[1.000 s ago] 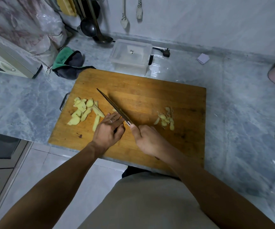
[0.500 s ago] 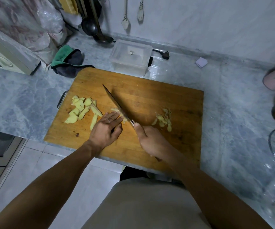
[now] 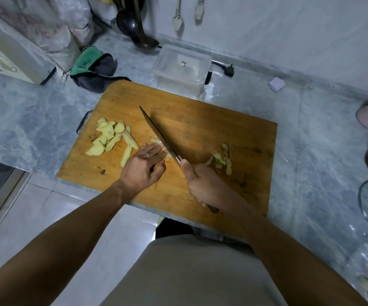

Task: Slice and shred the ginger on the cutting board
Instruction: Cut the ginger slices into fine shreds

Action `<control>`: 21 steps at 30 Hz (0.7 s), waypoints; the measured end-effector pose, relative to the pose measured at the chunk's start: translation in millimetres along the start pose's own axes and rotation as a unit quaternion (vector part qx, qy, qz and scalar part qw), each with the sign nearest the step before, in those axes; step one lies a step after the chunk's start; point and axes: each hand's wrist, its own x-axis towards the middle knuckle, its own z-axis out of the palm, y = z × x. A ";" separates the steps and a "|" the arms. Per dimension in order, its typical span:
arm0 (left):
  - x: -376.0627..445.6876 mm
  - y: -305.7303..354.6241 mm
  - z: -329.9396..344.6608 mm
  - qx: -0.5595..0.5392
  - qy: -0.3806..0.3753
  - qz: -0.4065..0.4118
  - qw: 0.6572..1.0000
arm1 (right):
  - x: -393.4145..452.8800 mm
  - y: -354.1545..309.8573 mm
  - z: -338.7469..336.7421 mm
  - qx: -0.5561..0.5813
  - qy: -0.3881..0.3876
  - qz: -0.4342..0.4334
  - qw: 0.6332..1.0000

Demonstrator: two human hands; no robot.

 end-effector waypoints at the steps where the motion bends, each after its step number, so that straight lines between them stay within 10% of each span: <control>1: 0.2 0.6 -0.2 0.001 -0.002 0.000 1.000 | 0.3 1.0 1.8 0.006 0.002 0.003 1.000; 21: 0.1 2.0 -4.4 0.005 -0.007 -0.002 1.000 | -0.9 -0.5 -9.3 -0.008 -0.009 -0.013 1.000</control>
